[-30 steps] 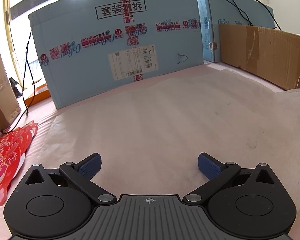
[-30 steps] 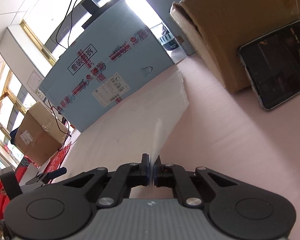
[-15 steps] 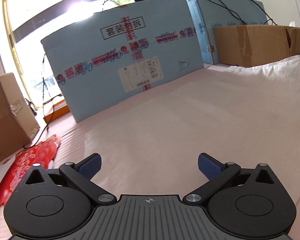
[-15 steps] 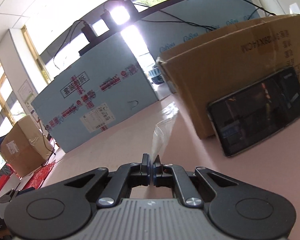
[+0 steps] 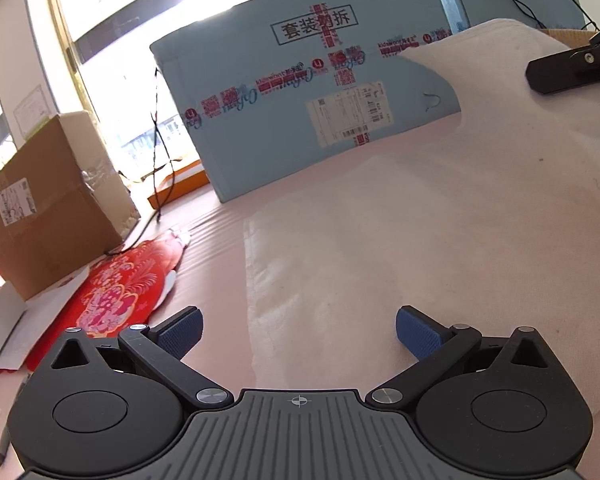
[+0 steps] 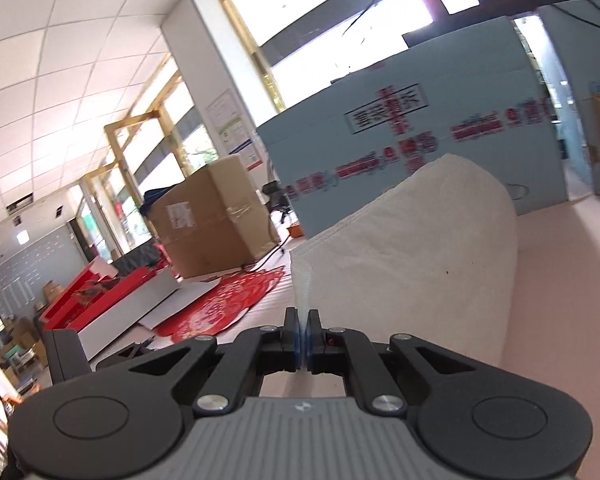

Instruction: Organize soft objects

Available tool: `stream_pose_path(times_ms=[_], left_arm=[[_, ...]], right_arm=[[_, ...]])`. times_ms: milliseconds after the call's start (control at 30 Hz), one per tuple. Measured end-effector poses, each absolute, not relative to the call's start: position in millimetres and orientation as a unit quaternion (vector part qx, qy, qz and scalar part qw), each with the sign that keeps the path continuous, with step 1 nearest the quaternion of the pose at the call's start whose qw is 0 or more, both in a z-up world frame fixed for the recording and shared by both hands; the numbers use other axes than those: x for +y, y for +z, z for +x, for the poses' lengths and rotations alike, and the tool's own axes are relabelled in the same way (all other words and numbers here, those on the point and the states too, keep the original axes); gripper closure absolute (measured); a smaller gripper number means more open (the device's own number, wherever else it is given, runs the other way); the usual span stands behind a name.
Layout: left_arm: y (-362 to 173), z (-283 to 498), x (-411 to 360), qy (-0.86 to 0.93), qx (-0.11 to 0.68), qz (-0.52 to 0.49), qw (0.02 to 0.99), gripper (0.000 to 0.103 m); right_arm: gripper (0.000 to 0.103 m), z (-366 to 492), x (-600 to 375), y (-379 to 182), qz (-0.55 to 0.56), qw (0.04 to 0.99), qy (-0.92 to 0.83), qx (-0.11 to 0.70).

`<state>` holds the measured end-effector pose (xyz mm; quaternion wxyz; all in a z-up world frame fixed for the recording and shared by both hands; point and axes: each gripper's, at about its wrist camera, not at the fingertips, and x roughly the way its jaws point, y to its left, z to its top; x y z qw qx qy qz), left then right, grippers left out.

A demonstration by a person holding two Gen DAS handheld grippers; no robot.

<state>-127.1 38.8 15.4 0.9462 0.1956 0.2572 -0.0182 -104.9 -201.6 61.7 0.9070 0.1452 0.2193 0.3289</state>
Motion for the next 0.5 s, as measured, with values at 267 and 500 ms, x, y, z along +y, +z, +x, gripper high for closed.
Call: stream_pose_path(times_ms=[267, 500], left_arm=[[11, -144, 80, 0.044, 0.28, 0.162, 0.945, 0.0], [11, -151, 89, 0.046, 0.272, 0.146, 0.95, 0.0]], right_arm=[[0.1, -89, -130, 50, 0.111, 0.865, 0.407, 0.27], [0.1, -92, -87, 34, 0.07, 0.84, 0.439, 0.31]])
